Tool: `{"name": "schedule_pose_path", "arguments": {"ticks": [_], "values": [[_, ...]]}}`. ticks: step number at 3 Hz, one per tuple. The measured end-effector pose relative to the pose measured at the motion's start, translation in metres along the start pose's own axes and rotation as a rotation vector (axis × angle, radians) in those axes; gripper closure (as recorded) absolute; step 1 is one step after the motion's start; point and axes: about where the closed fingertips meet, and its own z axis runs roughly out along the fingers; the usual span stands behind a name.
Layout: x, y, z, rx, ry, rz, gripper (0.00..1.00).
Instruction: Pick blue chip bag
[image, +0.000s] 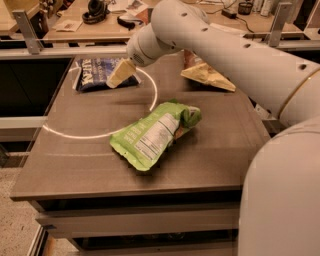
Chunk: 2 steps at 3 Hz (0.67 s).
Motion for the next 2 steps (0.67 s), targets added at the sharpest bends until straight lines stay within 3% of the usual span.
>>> {"name": "schedule_pose_path", "arguments": {"ticks": [1, 2], "values": [[0.004, -0.006, 0.024, -0.013, 0.027, 0.042, 0.0], [0.011, -0.002, 0.046, -0.078, 0.073, 0.087, 0.18]]}}
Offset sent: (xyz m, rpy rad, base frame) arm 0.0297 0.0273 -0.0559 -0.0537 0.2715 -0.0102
